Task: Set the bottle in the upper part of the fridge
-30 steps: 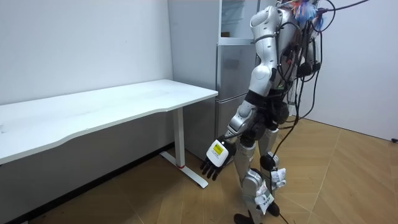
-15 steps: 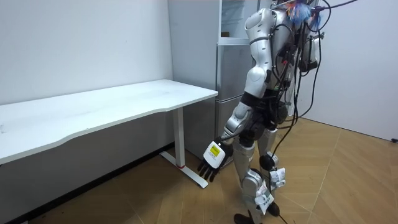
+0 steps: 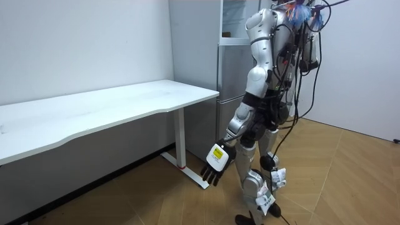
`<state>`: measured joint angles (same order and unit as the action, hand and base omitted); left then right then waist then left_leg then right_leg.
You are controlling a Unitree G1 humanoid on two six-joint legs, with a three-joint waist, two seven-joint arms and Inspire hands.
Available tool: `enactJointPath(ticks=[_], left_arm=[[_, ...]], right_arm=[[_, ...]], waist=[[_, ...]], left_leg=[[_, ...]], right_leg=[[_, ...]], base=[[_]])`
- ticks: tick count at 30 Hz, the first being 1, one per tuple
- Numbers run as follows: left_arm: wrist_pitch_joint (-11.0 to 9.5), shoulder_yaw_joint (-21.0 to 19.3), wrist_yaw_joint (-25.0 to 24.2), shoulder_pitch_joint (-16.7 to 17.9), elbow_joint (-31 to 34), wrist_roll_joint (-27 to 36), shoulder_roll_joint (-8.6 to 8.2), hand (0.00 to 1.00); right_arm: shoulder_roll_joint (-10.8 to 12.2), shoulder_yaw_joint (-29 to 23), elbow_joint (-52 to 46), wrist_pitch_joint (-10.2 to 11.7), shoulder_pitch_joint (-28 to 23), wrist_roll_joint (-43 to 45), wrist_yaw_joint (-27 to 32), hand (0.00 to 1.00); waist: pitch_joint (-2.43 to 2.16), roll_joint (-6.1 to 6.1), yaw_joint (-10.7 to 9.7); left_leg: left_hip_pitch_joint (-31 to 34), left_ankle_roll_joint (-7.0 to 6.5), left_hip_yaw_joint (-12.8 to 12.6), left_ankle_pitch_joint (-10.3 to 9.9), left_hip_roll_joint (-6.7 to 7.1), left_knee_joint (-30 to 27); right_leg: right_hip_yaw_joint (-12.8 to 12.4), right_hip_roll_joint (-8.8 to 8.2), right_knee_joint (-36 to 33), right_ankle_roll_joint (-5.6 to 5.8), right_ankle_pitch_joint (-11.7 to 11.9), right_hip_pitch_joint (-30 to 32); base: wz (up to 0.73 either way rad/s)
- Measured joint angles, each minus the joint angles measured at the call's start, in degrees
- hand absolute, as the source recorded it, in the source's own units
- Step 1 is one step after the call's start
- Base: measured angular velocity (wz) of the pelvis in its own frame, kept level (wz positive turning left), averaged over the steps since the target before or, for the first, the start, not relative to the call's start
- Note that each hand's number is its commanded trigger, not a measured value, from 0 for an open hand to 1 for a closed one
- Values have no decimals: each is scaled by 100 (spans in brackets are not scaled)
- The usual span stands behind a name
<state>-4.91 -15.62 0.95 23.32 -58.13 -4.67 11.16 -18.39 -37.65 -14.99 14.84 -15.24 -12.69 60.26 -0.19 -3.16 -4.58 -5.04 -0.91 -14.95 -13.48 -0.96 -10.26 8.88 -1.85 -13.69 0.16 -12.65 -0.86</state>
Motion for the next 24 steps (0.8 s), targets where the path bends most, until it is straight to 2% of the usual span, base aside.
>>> enactJointPath(ticks=[9, 14, 20, 24], left_arm=[[-1, 129, 5, -16, -270, 11, -10, 0], [-11, 244, 105, -46, -281, 21, -12, 0], [-18, 353, 213, -65, -376, 26, -17, 0], [-18, 353, 223, -78, -375, 26, -17, 0]], right_arm=[[0, 463, -156, 7, 77, -32, -453, 0], [21, 775, -336, 32, 39, -26, -717, 0], [23, 1048, -600, 78, 14, 0, -940, 0], [23, 1109, -601, 78, 14, -1, -1023, 0]], waist=[[15, 19, 40], [42, 88, 52], [9, 201, 98], [11, 234, 189]], left_leg=[[-44, 0, 8, -1, -9, -12], [-73, 9, 0, -7, -25, -3], [-71, 14, 0, -10, -28, -3], [-70, 15, 6, -9, -29, -8]], right_leg=[[2, 6, 6, -3, 3, -66], [-8, 26, 28, -11, 10, -118], [0, 28, 5, -12, 11, -117], [22, 24, 12, -13, 9, -120]], base=[[0], [0], [0], [0]])
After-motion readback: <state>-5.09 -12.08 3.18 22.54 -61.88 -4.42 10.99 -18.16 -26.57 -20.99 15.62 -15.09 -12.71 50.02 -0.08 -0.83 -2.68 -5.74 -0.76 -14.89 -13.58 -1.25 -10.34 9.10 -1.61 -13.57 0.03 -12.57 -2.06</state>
